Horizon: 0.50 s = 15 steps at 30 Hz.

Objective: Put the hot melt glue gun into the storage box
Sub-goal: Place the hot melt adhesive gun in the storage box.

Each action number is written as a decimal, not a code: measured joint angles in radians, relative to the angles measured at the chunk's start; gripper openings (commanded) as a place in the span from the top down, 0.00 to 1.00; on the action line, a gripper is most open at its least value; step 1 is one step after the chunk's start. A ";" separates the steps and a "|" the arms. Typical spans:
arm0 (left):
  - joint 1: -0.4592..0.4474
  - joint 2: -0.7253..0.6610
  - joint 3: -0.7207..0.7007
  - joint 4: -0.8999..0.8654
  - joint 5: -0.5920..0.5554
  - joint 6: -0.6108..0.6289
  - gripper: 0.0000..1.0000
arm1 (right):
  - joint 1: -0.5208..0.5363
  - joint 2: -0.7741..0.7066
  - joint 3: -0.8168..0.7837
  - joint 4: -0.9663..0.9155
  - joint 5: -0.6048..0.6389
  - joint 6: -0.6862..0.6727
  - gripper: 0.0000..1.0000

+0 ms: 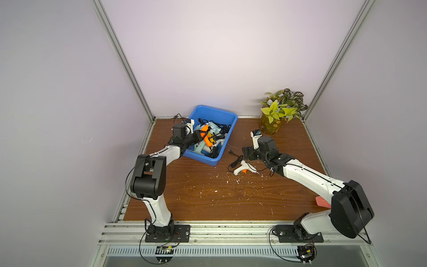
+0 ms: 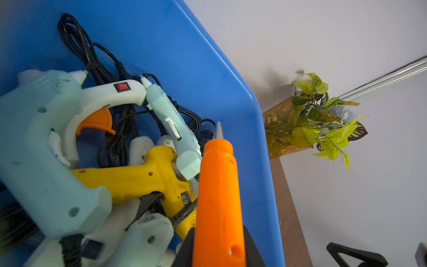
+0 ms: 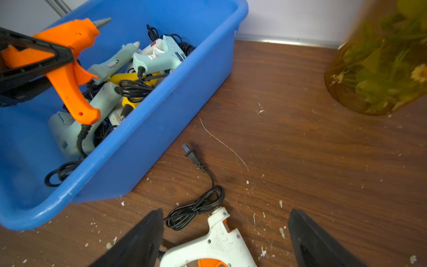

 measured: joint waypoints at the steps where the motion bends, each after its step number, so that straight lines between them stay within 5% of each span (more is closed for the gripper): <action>1: 0.000 0.006 0.017 -0.023 -0.008 0.020 0.65 | -0.019 0.002 -0.010 -0.003 -0.031 0.003 0.12; 15: 0.000 -0.038 0.077 -0.241 -0.325 0.172 0.23 | -0.147 0.132 -0.085 -0.019 -0.328 -0.012 0.20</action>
